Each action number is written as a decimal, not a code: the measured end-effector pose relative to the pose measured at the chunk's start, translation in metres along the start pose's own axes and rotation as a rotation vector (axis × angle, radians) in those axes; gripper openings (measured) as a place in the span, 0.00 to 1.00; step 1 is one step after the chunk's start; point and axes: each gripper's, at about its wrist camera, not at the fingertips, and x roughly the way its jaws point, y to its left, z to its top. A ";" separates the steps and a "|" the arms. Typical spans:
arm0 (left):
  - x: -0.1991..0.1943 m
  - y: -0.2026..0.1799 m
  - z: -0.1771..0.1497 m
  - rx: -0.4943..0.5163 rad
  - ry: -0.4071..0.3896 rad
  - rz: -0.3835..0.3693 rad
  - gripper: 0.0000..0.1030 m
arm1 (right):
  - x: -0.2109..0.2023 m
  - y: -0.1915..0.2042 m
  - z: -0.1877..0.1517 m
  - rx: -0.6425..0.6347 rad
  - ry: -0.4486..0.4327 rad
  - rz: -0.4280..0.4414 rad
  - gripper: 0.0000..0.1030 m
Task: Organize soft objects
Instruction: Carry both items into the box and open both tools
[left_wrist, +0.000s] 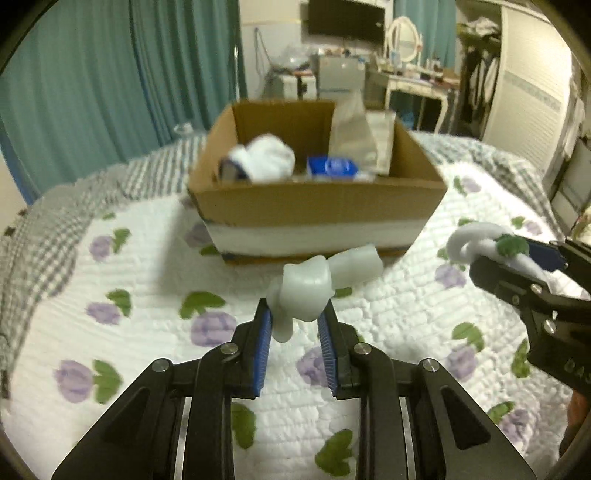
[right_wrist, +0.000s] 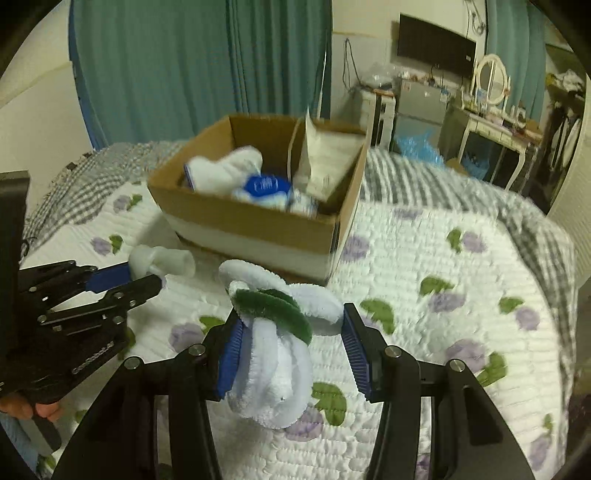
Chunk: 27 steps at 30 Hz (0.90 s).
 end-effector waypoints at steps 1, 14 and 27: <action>-0.007 0.002 0.004 0.001 -0.011 0.000 0.24 | -0.007 0.001 0.005 -0.007 -0.017 -0.005 0.49; -0.020 0.009 0.095 0.005 -0.150 0.006 0.30 | -0.034 -0.003 0.101 -0.064 -0.162 0.011 0.49; 0.066 0.024 0.141 0.007 -0.145 0.035 0.75 | 0.080 -0.031 0.172 -0.017 -0.094 0.063 0.53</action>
